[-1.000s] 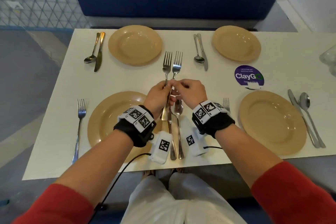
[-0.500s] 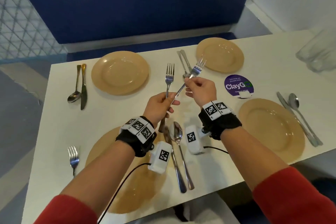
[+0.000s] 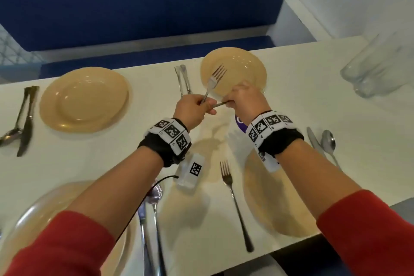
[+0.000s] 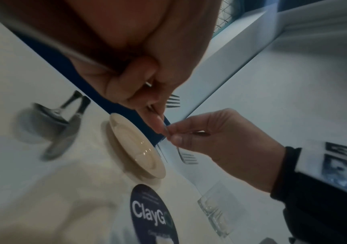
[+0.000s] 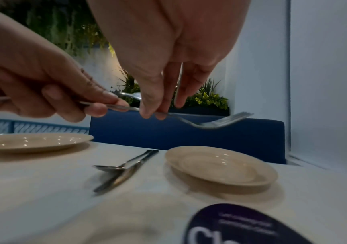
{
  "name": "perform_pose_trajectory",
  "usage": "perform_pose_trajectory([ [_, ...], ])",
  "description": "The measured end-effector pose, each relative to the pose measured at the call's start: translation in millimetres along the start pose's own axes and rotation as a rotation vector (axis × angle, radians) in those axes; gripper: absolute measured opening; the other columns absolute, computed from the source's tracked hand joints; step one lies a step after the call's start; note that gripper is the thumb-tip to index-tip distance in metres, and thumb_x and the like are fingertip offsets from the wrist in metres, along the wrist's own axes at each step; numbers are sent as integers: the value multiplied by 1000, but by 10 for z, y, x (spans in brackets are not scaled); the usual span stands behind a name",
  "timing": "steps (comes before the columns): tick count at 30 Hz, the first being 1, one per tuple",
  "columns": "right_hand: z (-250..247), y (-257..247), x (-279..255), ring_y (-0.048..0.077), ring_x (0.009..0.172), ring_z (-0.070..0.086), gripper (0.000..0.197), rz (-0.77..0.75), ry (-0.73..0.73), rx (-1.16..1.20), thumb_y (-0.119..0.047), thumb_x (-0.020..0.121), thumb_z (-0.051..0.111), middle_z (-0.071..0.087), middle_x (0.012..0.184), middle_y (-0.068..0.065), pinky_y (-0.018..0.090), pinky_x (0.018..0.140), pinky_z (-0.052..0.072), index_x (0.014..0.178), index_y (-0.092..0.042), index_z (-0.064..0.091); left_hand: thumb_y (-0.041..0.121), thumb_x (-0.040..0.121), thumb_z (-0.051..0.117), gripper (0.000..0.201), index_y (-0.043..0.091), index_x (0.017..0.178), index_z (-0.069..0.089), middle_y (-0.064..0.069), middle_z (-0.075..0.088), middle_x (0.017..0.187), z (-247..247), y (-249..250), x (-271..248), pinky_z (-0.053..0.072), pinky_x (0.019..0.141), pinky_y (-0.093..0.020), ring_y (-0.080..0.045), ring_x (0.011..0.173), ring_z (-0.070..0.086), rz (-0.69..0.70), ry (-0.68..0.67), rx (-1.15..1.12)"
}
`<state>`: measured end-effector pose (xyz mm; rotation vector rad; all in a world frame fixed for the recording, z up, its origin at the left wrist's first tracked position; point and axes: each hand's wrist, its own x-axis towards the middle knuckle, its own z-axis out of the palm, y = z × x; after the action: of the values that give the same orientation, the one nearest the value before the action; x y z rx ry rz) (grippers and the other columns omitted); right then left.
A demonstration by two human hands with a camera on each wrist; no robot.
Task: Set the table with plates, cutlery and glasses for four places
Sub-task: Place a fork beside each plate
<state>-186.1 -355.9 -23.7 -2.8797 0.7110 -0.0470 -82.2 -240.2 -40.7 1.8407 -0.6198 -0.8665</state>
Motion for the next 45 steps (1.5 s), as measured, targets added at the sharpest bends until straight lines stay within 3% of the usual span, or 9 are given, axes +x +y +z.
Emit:
perform_pose_trajectory([
  [2,-71,327,58,28,109,53,25,-1,-84,-30,-16,93,54,64,113,10,34,91,43,112,-17,69,23,95,53,21,10,102,69,-4,70,81,269,158,107,34,39,-7,3,42,53,-17,41,-4],
  [7,-207,1052,205,32,100,60,25,107,-178,-29,-18,95,50,65,110,11,31,83,45,110,-16,70,26,102,33,36,11,113,63,-2,66,96,669,390,357,30,33,-9,-4,55,62,-123,238,-198],
  [12,-145,1656,428,32,102,63,22,557,-21,239,-15,91,58,70,109,14,29,85,48,109,-11,70,28,103,32,35,12,115,61,-1,66,94,809,417,501,33,36,-7,-8,60,58,-179,278,-248],
  [16,19,2002,625,34,98,65,20,751,-39,355,-12,86,62,70,105,18,28,79,49,101,-3,72,25,102,34,32,13,112,62,0,67,86,876,423,585,33,37,-9,-10,59,57,-239,268,-284],
  [24,292,2273,968,22,73,60,34,833,-27,378,-10,83,58,51,58,9,21,66,40,52,-2,48,23,102,35,27,22,93,61,3,66,75,1013,442,627,29,41,-16,-7,51,53,-264,257,-294],
  [29,340,2332,1038,23,69,56,16,757,-85,392,-14,82,62,62,75,12,20,64,41,78,-1,70,21,102,35,26,18,99,61,1,65,76,1137,436,669,26,37,-14,-10,52,52,-286,247,-312],
  [32,366,2371,993,25,66,62,17,699,-97,421,-17,81,65,68,72,12,18,60,41,72,-3,71,19,102,35,27,16,102,61,0,65,75,1184,440,700,26,35,-13,-11,52,52,-288,247,-310],
  [36,387,2368,959,28,102,65,23,661,-43,427,-11,85,62,71,107,13,22,86,47,105,-7,72,18,101,35,26,15,105,61,0,65,73,1213,471,754,26,34,-12,-7,48,51,-301,257,-342],
  [45,382,2363,1119,27,104,65,26,620,-71,438,-13,85,63,70,111,12,25,89,49,110,-7,70,17,100,37,26,13,108,61,0,66,73,1203,447,784,28,34,-12,-4,43,48,-324,281,-351],
])
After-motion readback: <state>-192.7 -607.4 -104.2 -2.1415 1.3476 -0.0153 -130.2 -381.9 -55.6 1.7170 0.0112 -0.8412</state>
